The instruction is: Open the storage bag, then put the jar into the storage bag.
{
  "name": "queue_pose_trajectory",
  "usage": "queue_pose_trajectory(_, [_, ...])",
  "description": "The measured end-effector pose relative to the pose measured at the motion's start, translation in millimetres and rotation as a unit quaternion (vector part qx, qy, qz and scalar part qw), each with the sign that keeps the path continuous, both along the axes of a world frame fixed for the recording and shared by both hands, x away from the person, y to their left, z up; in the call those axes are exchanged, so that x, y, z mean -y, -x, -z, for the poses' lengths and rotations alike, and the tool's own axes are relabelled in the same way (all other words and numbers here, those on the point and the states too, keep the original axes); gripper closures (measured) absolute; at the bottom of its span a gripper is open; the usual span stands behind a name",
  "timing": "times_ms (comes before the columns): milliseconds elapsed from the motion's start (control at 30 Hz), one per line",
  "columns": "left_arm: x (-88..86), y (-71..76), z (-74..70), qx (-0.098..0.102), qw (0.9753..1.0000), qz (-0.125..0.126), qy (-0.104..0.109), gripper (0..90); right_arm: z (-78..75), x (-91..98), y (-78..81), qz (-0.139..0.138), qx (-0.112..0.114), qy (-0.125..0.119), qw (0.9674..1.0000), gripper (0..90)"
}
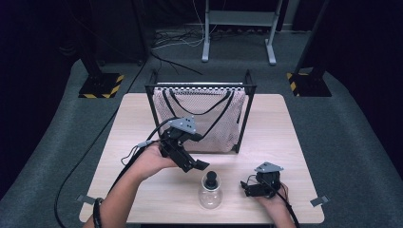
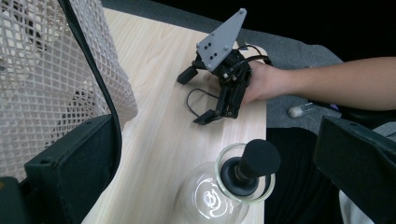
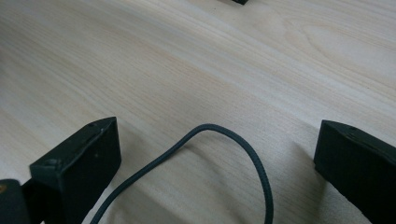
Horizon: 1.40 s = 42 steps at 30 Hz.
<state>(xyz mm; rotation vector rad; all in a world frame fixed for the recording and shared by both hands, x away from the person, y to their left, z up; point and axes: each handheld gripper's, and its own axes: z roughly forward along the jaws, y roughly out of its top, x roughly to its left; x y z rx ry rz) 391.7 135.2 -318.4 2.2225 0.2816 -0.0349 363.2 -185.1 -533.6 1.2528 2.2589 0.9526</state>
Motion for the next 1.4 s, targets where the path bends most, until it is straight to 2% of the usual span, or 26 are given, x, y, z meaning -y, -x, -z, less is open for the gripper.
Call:
queue_pose_trajectory(200, [-2.2, 5.8, -4.0, 0.005, 0.9999, 0.004, 0.011, 0.0, -0.4, 1.5, 2.1, -0.015, 0.002, -0.001, 0.9999, 2.2])
queue_pose_trajectory(367, [-2.1, 6.5, -4.0, 0.009, 0.9999, 0.006, 0.010, 0.0, -0.3, 2.4, 3.1, -0.023, 0.003, -0.001, 0.9997, 2.5])
queue_pose_trajectory(633, [-4.2, 7.9, -4.3, 0.009, 0.9997, 0.007, 0.019, 0.0, -3.5, 3.3, 3.8, -0.052, -0.010, 0.007, 0.9986, 4.9])
queue_pose_trajectory(767, [-4.2, 9.5, -4.6, 0.010, 0.9995, 0.008, 0.030, 0.0, -4.9, 1.2, 4.4, -0.064, -0.016, 0.011, 0.9978, 5.6])
queue_pose_trajectory(933, [-5.0, 9.3, -3.7, 0.010, 0.9994, 0.007, 0.032, 0.0, -7.7, -2.3, 6.4, -0.081, -0.023, 0.017, 0.9963, 6.5])
queue_pose_trajectory(1000, [-5.9, 9.5, -3.5, 0.009, 0.9993, 0.006, 0.034, 0.0, -9.7, -3.1, 7.0, -0.084, -0.025, 0.012, 0.9960, 7.0])
queue_pose_trajectory(1233, [-7.9, 10.2, -4.0, 0.010, 0.9992, 0.007, 0.038, 0.0, -17.4, -6.1, 9.7, -0.116, -0.037, 0.006, 0.9926, 8.3])
queue_pose_trajectory(1267, [-7.5, 10.4, -3.9, 0.010, 0.9992, 0.008, 0.039, 0.0, -20.0, -7.5, 10.8, -0.128, -0.040, 0.011, 0.9909, 8.7])
queue_pose_trajectory(1400, [-7.6, 10.4, -4.1, 0.011, 0.9992, 0.009, 0.037, 0.0, -27.1, -9.5, 12.4, -0.151, -0.045, 0.010, 0.9875, 9.5])
